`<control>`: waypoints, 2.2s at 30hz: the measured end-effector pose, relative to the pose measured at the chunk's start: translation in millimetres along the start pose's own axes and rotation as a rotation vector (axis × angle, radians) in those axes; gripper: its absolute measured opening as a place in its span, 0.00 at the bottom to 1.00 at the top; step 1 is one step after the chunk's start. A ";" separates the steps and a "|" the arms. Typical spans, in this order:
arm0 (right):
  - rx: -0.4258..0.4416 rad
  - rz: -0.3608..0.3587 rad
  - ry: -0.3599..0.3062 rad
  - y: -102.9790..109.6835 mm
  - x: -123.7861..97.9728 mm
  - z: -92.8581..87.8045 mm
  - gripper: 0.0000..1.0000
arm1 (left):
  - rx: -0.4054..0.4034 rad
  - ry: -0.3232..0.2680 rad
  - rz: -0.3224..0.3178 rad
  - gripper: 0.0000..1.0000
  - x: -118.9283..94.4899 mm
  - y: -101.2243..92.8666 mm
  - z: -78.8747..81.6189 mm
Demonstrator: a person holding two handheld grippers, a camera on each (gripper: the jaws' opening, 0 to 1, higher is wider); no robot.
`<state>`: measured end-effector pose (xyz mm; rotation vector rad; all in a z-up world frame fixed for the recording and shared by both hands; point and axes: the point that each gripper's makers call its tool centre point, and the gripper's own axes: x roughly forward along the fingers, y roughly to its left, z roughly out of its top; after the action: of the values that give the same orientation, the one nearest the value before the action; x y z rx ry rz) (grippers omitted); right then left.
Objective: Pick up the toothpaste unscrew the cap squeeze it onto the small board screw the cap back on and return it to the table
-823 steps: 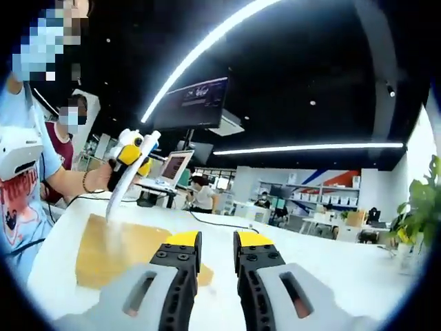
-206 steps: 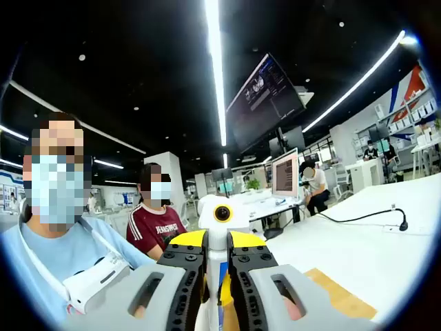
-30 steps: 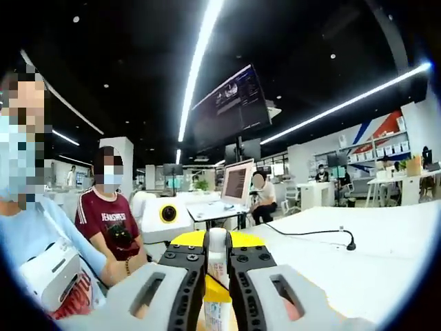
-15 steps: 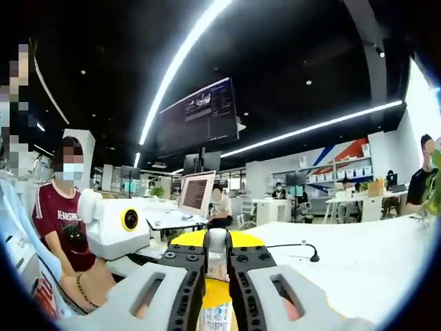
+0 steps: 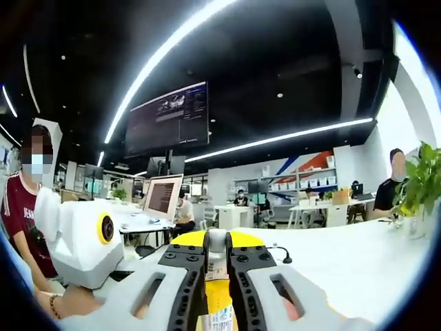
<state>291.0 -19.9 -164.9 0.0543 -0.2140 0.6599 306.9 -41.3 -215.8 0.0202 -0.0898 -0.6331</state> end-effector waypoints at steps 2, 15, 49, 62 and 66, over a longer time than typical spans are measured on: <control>0.016 -0.018 0.008 -2.0 -0.5 -2.7 0.08 | -0.007 0.006 0.003 0.05 0.5 -0.5 -2.2; 0.046 -0.040 0.046 -3.0 -0.4 -7.6 0.08 | 0.018 0.027 0.034 0.05 -3.4 -2.6 -7.3; 0.056 0.495 0.029 21.2 -31.4 17.5 0.20 | -0.223 0.022 -0.706 0.05 -42.9 -37.3 6.4; 0.213 0.712 0.055 22.2 -36.6 22.9 0.16 | -0.243 0.009 -0.891 0.05 -61.4 -55.6 9.8; 0.278 0.782 0.066 28.8 -37.8 21.8 0.18 | -0.191 0.007 -0.916 0.05 -66.5 -60.6 9.0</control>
<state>240.3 -22.5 -152.2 0.2213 -0.0705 1.4670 217.0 -50.7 -214.8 -0.1286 -0.0074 -1.5547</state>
